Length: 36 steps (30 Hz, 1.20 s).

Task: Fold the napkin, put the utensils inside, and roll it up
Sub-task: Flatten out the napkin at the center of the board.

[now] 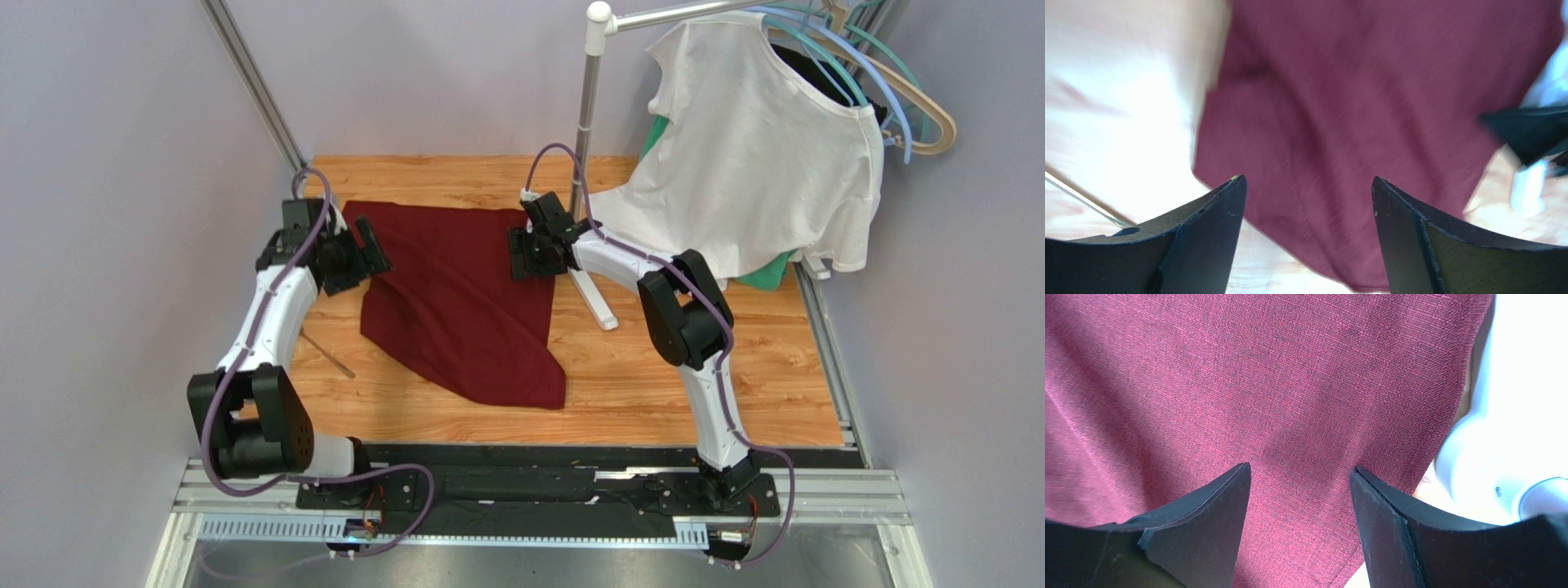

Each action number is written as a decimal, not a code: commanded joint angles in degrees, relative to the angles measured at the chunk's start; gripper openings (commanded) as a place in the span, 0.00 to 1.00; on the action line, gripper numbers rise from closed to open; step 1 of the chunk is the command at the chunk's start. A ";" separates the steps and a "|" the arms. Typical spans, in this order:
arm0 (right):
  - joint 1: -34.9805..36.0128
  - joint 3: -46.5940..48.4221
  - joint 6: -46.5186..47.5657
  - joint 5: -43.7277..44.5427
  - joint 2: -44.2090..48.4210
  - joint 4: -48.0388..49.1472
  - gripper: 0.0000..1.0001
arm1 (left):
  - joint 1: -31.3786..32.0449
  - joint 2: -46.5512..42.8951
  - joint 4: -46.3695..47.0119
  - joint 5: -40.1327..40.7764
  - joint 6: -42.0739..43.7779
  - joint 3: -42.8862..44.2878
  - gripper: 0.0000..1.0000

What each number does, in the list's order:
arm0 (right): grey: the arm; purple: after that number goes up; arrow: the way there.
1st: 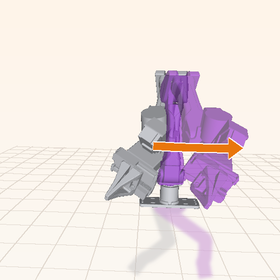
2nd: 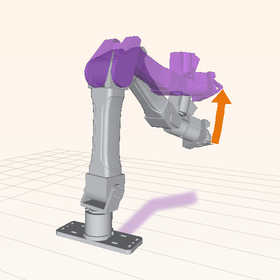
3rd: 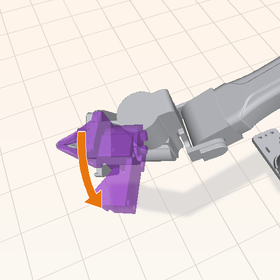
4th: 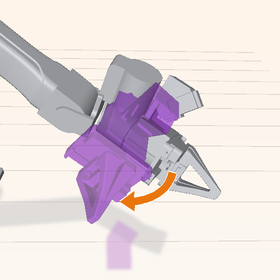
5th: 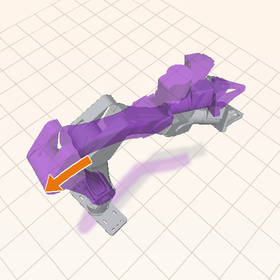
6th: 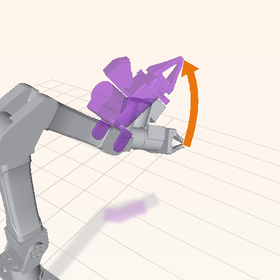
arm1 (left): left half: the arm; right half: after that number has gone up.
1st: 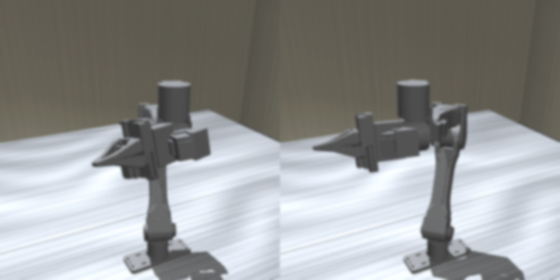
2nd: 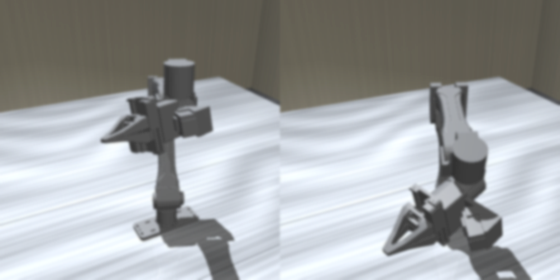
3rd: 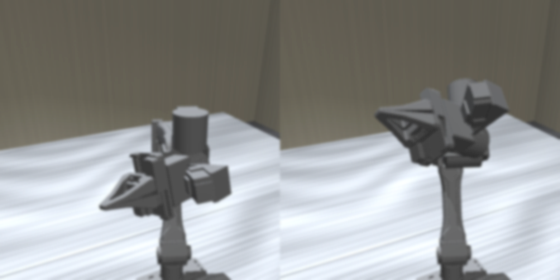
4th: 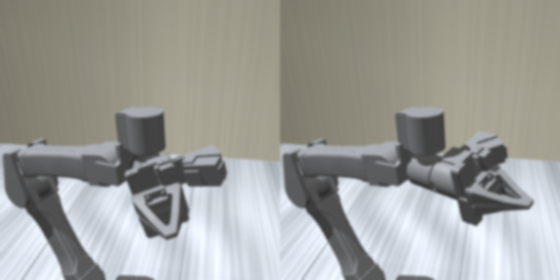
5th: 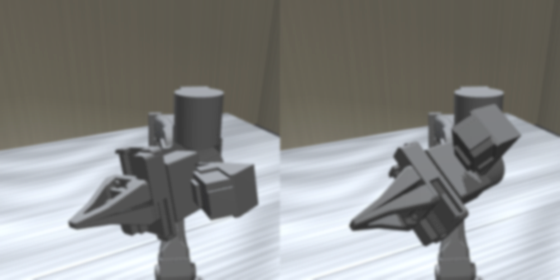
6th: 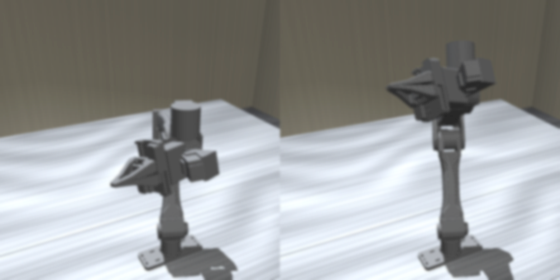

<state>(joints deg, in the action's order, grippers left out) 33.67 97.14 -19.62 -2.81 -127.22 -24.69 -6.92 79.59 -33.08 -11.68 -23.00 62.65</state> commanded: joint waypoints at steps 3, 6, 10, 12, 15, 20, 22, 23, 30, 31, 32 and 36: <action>-0.01 -1.34 3.09 0.88 1.88 -1.86 0.67 | 0.24 0.73 8.64 -0.99 -3.45 -8.87 0.79; 1.04 -1.43 3.44 -0.09 2.94 -1.77 0.67 | 0.15 3.72 9.78 1.30 -3.45 -7.64 0.79; 2.71 -2.31 3.36 -0.18 5.65 -1.94 0.66 | 0.15 7.14 10.49 3.85 -3.54 -7.02 0.79; 4.03 -3.88 3.09 -0.44 6.89 -1.33 0.66 | 0.15 8.47 10.93 5.52 -3.80 -7.19 0.79; 5.61 -5.91 2.04 0.08 9.00 0.16 0.66 | 0.24 11.72 11.28 5.35 -3.98 -7.11 0.76; 6.67 -6.88 0.63 0.18 10.15 1.31 0.66 | 0.33 14.19 11.11 5.44 -3.63 -7.19 0.44; 6.50 -5.57 0.72 0.69 8.92 0.35 0.66 | 0.33 14.01 10.67 5.70 -3.45 -7.28 0.17; 6.50 -4.78 1.33 1.05 8.13 -0.27 0.66 | 0.33 13.75 10.41 5.88 -3.36 -7.28 0.08; 5.00 -0.90 1.25 2.54 2.33 -4.05 0.65 | 0.24 3.84 6.46 11.40 -4.06 -11.75 0.00; 4.48 -0.73 1.16 2.63 1.89 -4.75 0.65 | 0.24 -0.10 5.75 11.59 -4.24 -12.37 0.00; 4.21 -0.55 1.07 2.63 1.71 -5.28 0.65 | 0.24 -2.14 5.05 13.33 -4.33 -13.08 0.00; 2.89 0.41 0.81 4.73 0.48 -6.86 0.65 | -0.81 -14.00 0.39 16.42 -6.43 -16.76 0.00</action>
<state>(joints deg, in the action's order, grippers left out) 38.04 95.11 -18.39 -1.04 -124.81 -28.75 -6.85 74.96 -28.12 0.16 -27.20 48.18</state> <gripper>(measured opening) 0.655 0.008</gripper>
